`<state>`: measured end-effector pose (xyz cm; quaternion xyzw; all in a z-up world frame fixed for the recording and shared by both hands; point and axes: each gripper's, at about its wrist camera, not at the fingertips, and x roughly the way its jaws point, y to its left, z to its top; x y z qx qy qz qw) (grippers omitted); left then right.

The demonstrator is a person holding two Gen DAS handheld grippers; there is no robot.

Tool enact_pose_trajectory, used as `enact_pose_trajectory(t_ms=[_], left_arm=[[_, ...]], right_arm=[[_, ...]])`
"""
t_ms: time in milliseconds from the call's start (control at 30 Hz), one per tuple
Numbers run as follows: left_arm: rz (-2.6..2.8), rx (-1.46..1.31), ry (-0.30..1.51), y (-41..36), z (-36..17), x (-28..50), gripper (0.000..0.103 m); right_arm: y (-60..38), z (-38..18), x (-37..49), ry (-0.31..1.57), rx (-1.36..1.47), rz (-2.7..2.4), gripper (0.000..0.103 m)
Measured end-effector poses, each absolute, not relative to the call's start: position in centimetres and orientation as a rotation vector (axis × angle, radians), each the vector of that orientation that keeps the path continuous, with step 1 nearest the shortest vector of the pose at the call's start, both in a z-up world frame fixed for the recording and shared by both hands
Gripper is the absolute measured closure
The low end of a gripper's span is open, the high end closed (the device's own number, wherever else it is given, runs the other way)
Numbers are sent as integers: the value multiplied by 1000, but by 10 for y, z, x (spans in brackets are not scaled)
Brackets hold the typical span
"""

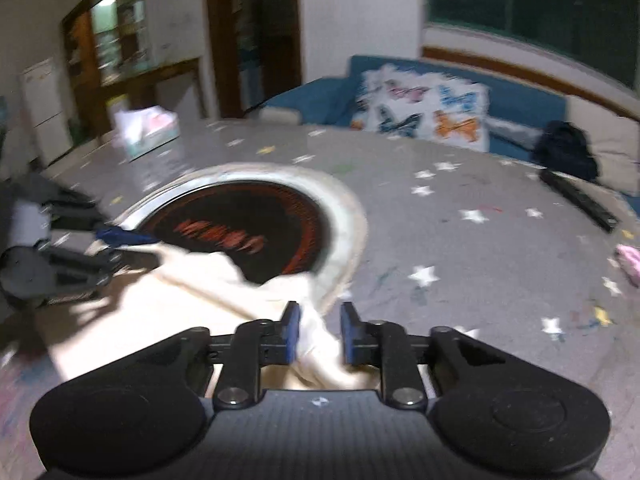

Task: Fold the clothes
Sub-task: 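Lift the hem with both grippers and fold it toward the collar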

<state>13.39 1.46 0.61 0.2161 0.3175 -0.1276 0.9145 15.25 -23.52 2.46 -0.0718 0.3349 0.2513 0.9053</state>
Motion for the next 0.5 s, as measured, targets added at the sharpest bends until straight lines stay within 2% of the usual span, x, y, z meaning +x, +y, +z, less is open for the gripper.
enact_pose_trajectory(t_ms=[100,233,500], left_arm=[[-185,424,620,23,13,131,72],[-173,352,589,31,30,122,71],[-307,284,610,9,34,115,68]], right_arm=[[-249,33,149,650,-93,438,81],[-257,45,129,608,-74,470,80],[-243,9,138,748,-82,483,80]])
